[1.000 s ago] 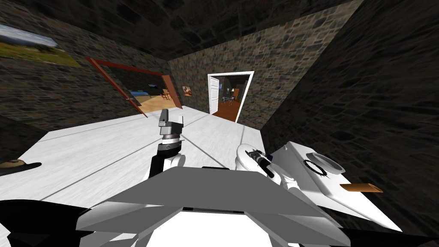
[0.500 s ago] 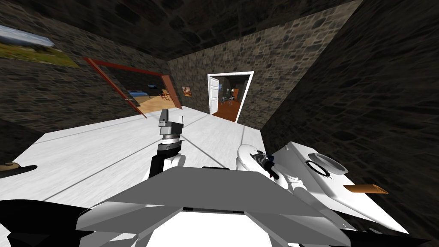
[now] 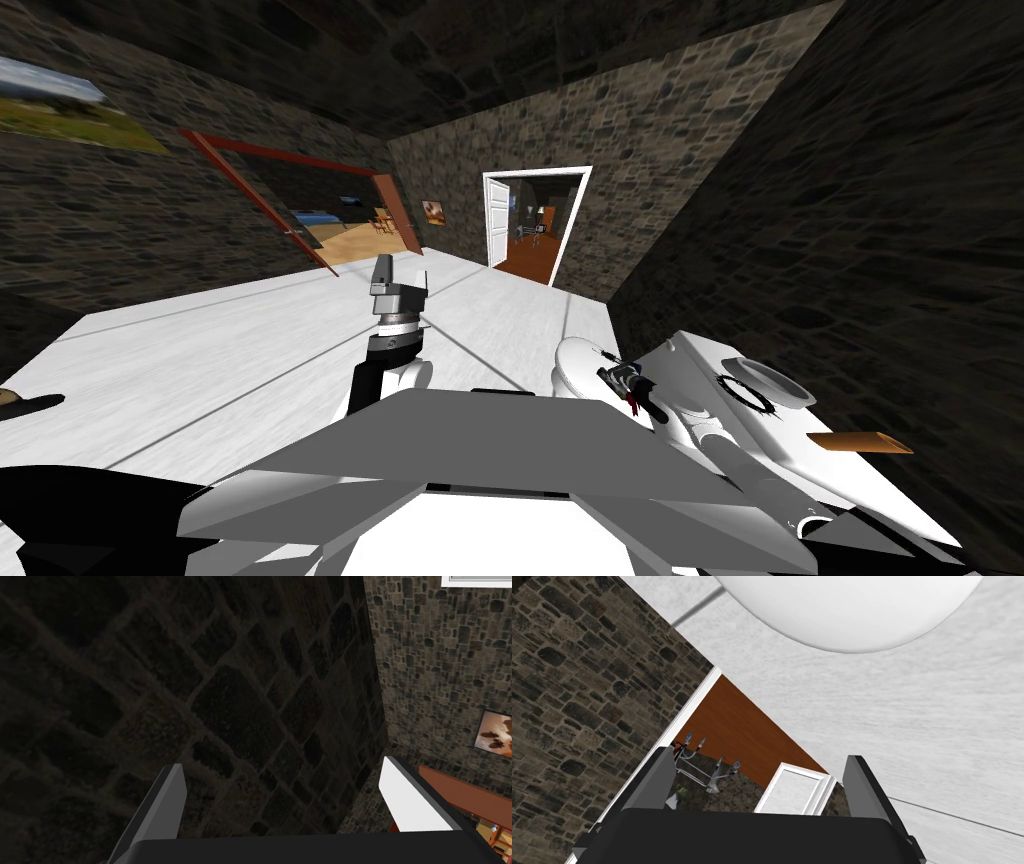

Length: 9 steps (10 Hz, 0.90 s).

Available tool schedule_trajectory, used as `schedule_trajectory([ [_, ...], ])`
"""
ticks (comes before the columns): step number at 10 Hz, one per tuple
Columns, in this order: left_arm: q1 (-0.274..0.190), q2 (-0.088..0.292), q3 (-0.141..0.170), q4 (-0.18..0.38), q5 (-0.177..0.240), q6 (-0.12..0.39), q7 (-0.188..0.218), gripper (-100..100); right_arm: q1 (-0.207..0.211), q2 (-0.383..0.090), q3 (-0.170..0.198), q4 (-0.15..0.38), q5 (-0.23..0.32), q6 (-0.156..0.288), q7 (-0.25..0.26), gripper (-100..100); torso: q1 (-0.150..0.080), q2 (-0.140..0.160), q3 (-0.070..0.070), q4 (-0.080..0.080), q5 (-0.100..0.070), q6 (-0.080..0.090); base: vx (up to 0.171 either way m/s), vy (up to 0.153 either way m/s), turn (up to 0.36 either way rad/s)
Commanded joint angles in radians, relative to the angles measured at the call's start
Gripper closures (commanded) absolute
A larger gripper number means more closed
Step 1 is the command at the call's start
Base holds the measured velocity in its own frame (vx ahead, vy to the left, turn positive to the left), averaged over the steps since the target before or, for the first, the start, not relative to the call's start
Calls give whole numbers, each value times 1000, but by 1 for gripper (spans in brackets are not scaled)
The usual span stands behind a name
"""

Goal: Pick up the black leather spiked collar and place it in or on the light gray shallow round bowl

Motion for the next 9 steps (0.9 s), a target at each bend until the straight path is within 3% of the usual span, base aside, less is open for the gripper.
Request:
schedule_trajectory([
  [1,0,0,0,0,0,0,0,0,6,-32,20,4,12,25,-12,-100,0,0,0,0,0,0,31,15,-15],
  [2,0,0,0,0,0,0,0,0,-11,-66,42,42,39,37,-12,-100,0,0,0,0,0,0,30,6,-39],
  [4,0,0,0,0,0,0,0,0,-11,-66,42,55,39,37,-12,-100,-1,0,0,0,0,0,16,4,-3],
  [6,0,0,0,0,0,0,0,0,-42,-124,84,136,86,55,-16,-100,-2,1,0,0,0,0,22,-12,-52],
  [8,0,0,0,0,0,0,0,0,-42,-129,103,141,86,55,-20,-100,-3,1,0,0,-1,0,18,-21,-8],
  [9,0,0,0,0,0,0,0,0,-42,-129,90,148,86,55,-16,-100,-2,1,1,0,-1,0,0,0,0],
])
